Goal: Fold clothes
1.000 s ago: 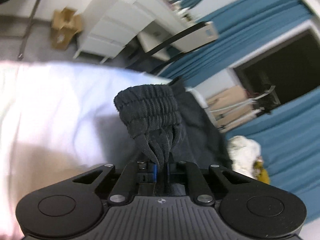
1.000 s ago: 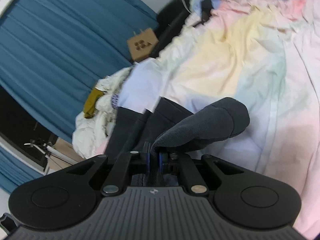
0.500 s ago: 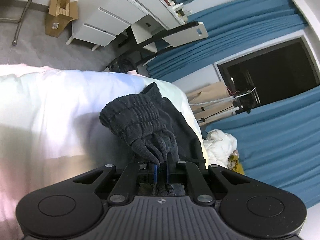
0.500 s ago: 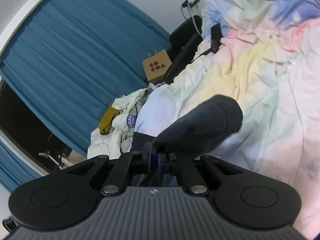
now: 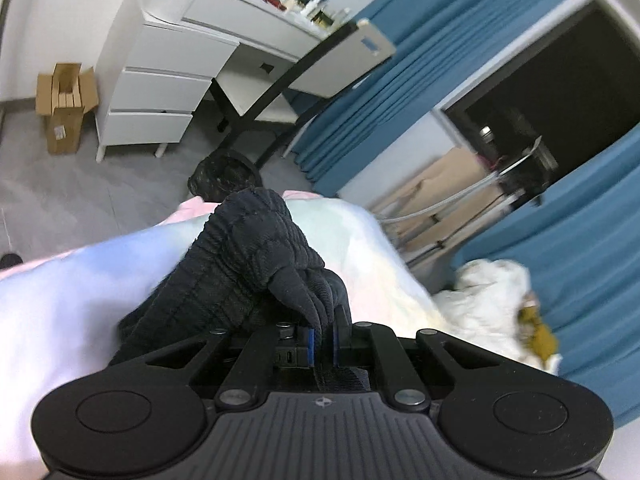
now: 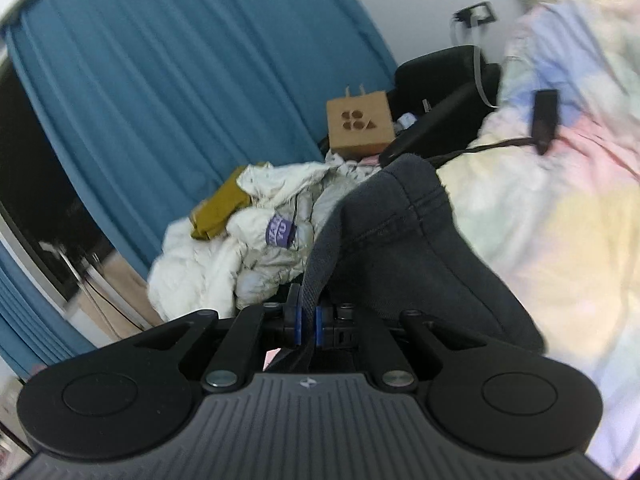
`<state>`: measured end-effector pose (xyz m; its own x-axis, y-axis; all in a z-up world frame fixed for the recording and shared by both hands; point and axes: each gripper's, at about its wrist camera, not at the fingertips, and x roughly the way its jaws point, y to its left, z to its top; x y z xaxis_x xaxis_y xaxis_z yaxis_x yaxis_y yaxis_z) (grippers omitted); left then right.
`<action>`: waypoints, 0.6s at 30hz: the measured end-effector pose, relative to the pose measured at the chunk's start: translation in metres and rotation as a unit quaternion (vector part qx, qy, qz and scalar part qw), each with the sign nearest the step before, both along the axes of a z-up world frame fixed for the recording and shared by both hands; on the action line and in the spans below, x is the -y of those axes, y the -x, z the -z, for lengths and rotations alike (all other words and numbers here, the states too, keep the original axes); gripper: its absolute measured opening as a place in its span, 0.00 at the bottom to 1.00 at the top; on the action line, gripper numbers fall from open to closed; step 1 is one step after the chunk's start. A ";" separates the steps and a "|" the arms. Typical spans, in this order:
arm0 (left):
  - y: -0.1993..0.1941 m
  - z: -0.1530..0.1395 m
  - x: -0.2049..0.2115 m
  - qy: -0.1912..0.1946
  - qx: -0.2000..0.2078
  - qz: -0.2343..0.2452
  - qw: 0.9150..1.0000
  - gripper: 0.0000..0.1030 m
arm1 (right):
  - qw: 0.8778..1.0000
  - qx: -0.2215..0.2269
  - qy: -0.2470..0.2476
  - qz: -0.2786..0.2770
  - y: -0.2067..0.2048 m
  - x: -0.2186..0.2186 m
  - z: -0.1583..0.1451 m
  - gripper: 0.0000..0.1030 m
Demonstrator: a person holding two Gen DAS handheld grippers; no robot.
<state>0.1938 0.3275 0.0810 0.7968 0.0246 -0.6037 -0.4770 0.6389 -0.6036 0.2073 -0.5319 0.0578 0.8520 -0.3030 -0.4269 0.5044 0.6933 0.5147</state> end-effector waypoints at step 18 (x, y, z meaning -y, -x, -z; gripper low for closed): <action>-0.187 0.088 0.030 -0.107 -0.116 0.023 0.987 0.15 | 0.985 -0.140 0.066 -0.081 -0.178 -0.003 0.130 0.11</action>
<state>0.3809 0.2972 -0.0074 0.6404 0.1379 -0.7555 -0.5543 0.7639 -0.3304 0.3852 -0.5293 -0.0726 0.7480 -0.2406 -0.6186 0.4905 0.8282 0.2710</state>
